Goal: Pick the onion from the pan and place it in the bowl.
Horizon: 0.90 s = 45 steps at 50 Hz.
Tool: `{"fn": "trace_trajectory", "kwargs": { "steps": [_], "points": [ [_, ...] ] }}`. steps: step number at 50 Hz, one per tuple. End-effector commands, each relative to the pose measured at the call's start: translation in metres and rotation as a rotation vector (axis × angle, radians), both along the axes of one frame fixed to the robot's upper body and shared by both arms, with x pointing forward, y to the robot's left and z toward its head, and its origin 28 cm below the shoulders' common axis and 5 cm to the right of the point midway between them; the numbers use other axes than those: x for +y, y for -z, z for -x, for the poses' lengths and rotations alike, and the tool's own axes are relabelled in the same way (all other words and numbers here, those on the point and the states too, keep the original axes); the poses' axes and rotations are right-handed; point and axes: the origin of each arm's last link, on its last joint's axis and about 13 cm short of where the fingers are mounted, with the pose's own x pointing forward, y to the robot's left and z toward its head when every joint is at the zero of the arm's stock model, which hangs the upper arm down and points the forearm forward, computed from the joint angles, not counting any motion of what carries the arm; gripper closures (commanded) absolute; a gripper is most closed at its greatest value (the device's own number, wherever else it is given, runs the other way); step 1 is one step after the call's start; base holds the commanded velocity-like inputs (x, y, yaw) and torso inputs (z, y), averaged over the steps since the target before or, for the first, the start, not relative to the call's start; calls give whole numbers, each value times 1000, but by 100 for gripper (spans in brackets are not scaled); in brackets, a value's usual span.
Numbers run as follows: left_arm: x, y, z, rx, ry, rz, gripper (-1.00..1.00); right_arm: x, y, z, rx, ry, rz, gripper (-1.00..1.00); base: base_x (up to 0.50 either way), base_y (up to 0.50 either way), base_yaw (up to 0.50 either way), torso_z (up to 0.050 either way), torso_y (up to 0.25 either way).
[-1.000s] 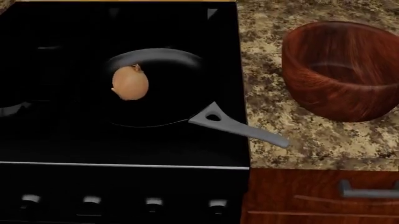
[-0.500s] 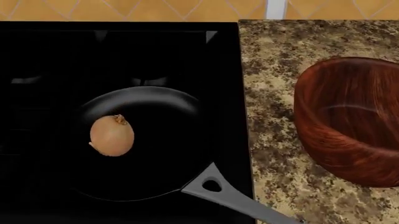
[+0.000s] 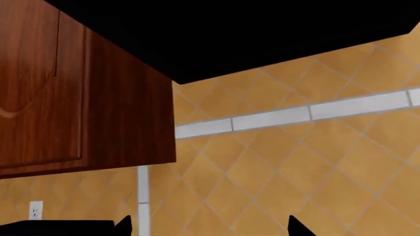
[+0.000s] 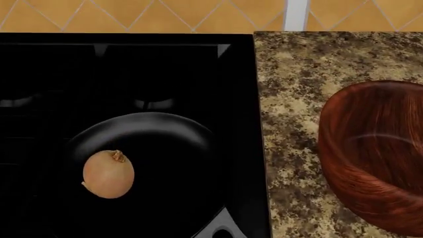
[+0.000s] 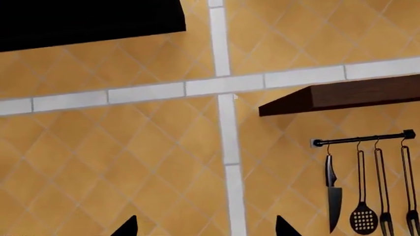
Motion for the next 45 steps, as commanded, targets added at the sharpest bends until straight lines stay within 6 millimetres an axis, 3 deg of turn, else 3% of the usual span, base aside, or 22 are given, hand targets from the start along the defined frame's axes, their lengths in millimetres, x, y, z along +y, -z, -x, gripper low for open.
{"fn": "trace_trajectory", "kwargs": {
  "steps": [1, 14, 18, 23, 31, 45],
  "points": [
    [3, 0, 3, -7, -9, 8, -100, 8, -1, 1, -5, -38, 21, -100, 0, 0, 0, 0, 0],
    [7, 3, 9, -6, -33, 21, -100, 60, -7, -21, 131, -312, 100, -100, 0, 0, 0, 0, 0],
    [8, 4, 9, -6, -39, 22, -100, 72, 0, -25, 191, -374, 119, -100, 0, 0, 0, 0, 0],
    [8, 5, 7, -1, -45, 20, -100, 91, 27, -34, 315, -469, 147, -100, 0, 0, 0, 0, 0],
    [7, 7, 3, 9, -44, 21, -100, 117, 52, -33, 403, -566, 196, -100, 0, 0, 0, 0, 0],
    [12, 14, 1, 23, -53, 36, -100, 141, 91, -26, 555, -645, 296, -100, 0, 0, 0, 0, 0]
  ]
}}
